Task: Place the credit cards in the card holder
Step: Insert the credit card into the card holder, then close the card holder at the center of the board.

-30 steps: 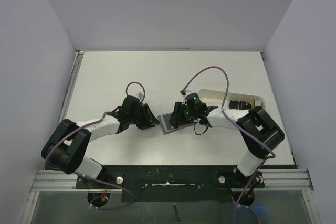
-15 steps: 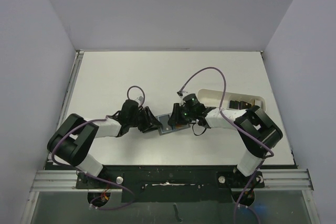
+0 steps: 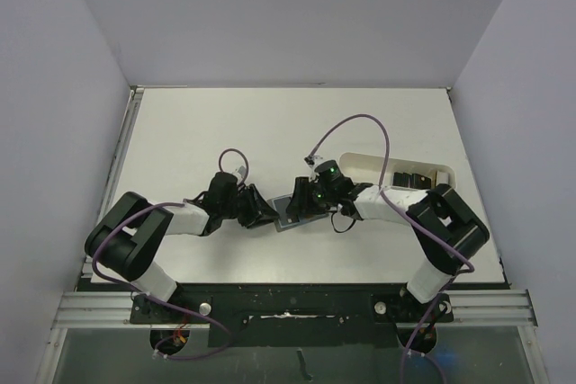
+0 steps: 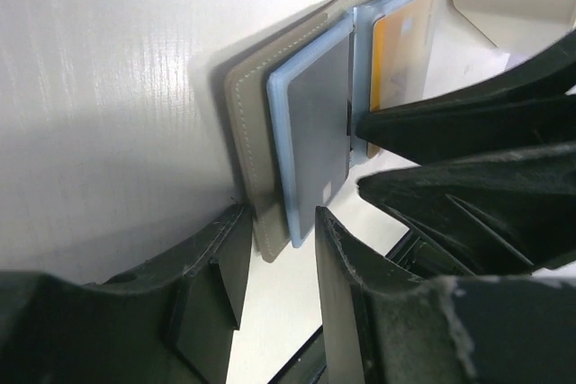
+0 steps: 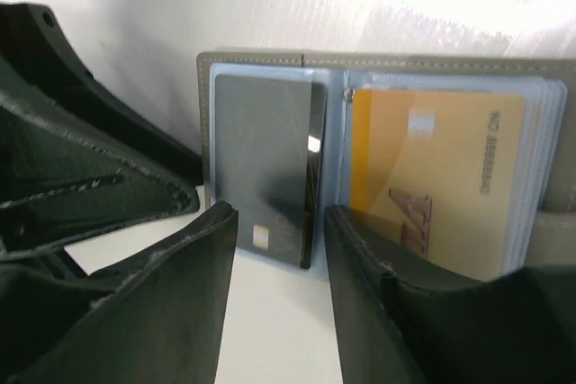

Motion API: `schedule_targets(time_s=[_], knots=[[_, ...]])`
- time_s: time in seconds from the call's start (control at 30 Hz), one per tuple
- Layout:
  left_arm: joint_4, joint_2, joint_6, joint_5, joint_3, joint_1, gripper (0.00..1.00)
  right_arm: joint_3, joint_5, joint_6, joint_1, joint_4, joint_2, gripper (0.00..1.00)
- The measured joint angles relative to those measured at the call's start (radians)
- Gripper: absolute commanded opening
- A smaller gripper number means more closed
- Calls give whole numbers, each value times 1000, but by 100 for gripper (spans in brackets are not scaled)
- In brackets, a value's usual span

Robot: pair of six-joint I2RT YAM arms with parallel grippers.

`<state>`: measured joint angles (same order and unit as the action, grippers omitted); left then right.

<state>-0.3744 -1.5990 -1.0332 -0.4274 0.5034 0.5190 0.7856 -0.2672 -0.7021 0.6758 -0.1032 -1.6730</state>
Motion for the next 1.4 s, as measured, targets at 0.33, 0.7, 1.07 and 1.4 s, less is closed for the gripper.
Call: schedule_targets(time_s=[0.33,0.7,1.07,1.4], knots=[[65,24,0,34,16,0,41,0,64,77,-83,163,232,59],[103,28,2,87,45,0,43,-17,90,129,-178,187,191,52],[62,-16,-11,57,69,0,36,-50,71,136,-172,155,121,50],[58,6,-29,32,69,-1,3,-71,69,111,-89,127,122,48]])
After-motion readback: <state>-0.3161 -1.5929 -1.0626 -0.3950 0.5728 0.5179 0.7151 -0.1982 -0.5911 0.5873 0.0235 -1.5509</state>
